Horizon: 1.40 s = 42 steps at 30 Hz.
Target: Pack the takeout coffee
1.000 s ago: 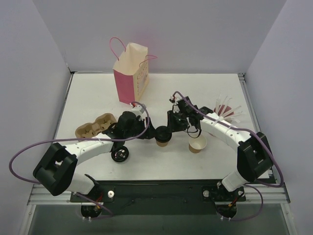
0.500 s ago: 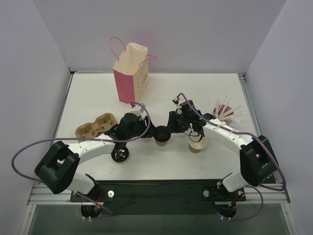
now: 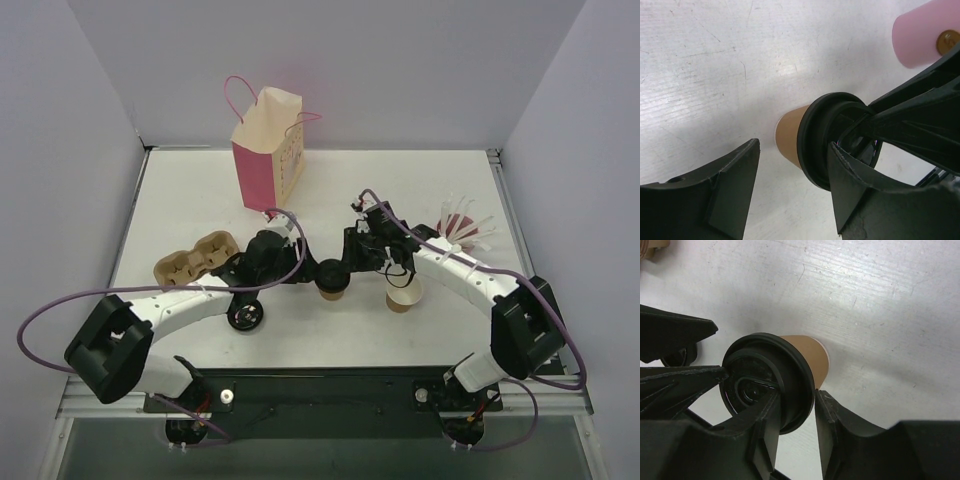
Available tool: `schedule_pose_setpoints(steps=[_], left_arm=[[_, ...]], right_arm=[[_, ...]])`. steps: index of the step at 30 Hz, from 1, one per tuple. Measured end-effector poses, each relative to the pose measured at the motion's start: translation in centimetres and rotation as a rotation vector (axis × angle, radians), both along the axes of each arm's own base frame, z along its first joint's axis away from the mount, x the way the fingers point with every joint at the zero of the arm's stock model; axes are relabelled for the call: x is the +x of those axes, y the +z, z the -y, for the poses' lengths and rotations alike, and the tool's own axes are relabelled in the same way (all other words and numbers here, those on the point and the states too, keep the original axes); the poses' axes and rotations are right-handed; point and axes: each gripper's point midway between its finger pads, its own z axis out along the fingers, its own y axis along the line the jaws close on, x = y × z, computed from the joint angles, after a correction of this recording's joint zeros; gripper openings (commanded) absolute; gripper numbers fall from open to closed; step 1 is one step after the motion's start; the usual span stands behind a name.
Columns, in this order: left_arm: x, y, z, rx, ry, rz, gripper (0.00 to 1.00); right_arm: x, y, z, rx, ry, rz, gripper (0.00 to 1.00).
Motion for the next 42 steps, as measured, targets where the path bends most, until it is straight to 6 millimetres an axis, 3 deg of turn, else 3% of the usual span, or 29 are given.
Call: schedule_pose_setpoints(steps=[4, 8, 12, 19, 23, 28, 31, 35, 42], left_arm=[[-0.2, 0.8, -0.2, 0.07, -0.042, -0.022, 0.72], [1.1, 4.5, 0.2, 0.087, -0.062, 0.022, 0.73], [1.9, 7.6, -0.4, 0.09, -0.061, 0.083, 0.77], [-0.4, 11.6, -5.3, 0.18, -0.033, 0.201, 0.8], [-1.9, 13.9, -9.0, 0.236, 0.017, 0.311, 0.83], [-3.3, 13.2, -12.9, 0.323, 0.073, 0.372, 0.83], [-4.1, 11.3, -14.4, 0.375, 0.087, 0.363, 0.84], [-4.5, 10.4, -15.2, 0.407, 0.089, 0.348, 0.84], [-4.6, 11.2, -16.0, 0.415, 0.121, 0.377, 0.84]], right_arm=[[0.6, 1.7, 0.1, -0.015, 0.0, 0.014, 0.43], [1.5, 3.7, -0.3, -0.011, 0.006, 0.054, 0.48], [1.5, 4.2, -0.2, -0.035, 0.011, 0.064, 0.56], [0.2, 3.6, -0.5, -0.154, 0.042, 0.089, 0.44], [0.6, 3.0, -0.2, -0.226, 0.023, 0.11, 0.37], [1.0, 1.7, 0.4, -0.303, 0.007, 0.103, 0.31], [1.3, 1.1, 0.4, -0.332, 0.008, 0.097, 0.19], [1.4, 0.6, 0.1, -0.349, 0.015, 0.096, 0.02], [1.4, 0.7, -0.3, -0.352, 0.022, 0.111, 0.0]])
